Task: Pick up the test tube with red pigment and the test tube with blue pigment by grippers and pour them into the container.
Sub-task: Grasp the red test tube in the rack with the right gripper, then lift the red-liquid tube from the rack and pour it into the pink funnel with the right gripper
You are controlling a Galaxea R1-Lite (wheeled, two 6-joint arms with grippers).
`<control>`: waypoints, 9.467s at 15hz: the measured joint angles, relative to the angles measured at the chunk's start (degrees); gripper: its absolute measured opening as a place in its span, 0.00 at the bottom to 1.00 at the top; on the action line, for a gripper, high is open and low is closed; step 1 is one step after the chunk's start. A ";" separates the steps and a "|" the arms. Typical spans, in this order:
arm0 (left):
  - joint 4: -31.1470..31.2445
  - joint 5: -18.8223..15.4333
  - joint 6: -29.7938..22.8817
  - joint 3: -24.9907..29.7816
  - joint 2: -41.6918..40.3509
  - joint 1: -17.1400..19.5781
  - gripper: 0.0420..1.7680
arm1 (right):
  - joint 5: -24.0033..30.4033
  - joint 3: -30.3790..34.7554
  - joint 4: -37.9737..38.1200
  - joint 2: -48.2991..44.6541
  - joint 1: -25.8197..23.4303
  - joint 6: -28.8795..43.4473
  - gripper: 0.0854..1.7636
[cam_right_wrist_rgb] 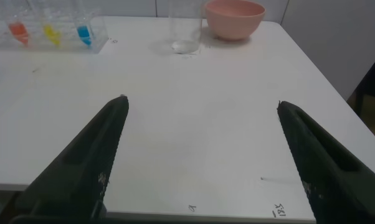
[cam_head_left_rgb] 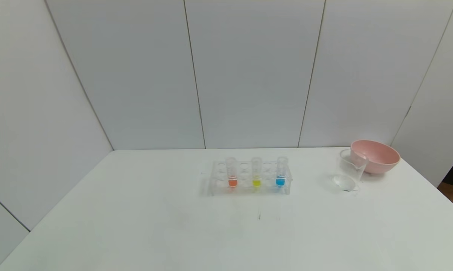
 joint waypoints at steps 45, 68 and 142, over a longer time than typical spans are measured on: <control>-0.02 -0.02 -0.02 0.00 0.00 0.00 1.00 | -3.86 -15.79 -28.45 54.88 17.30 3.88 0.97; -0.02 0.00 -0.02 0.00 0.00 0.00 1.00 | -38.50 -57.69 -43.83 119.30 58.34 12.62 0.97; -0.02 0.00 -0.02 0.00 0.00 0.00 1.00 | -30.79 -83.27 -38.96 130.16 49.25 3.39 0.24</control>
